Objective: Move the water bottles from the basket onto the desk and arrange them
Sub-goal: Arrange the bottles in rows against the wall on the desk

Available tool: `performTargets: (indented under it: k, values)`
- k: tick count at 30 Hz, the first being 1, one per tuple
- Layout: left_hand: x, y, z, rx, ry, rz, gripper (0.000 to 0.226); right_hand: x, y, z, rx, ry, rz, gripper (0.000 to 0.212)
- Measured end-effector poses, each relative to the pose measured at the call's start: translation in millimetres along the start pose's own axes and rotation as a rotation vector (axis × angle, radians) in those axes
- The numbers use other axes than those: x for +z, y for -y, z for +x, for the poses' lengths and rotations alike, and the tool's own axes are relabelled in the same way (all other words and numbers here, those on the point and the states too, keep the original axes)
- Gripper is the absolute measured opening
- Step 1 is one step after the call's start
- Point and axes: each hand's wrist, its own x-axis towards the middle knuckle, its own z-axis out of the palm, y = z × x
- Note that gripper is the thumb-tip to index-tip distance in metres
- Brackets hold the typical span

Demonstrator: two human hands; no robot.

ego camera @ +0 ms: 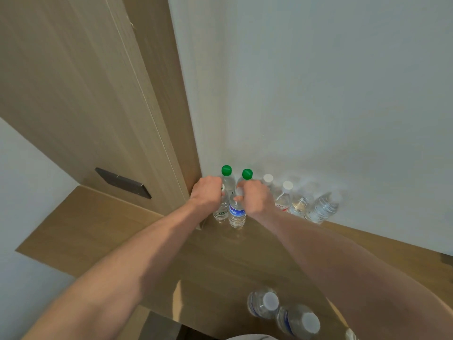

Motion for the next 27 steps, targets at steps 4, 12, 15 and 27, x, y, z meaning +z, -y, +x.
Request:
performTargets:
  k: [4,12,15,27]
  values:
    - [2,3,-1,-0.006,0.003,-0.067,0.023,2,4,-1,0.005,-0.032,-0.031,0.027]
    - [3,7,-2,0.015,0.027,-0.056,0.028,-1,2,-8,0.004,0.018,0.028,0.041]
    - [2,9,-6,0.043,0.016,-0.043,0.025,-1,0,-11,0.007,0.031,0.049,0.04]
    - [-25,6,-136,0.15,-0.084,-0.274,0.05,-68,-41,-140,-0.087,0.077,0.246,0.049]
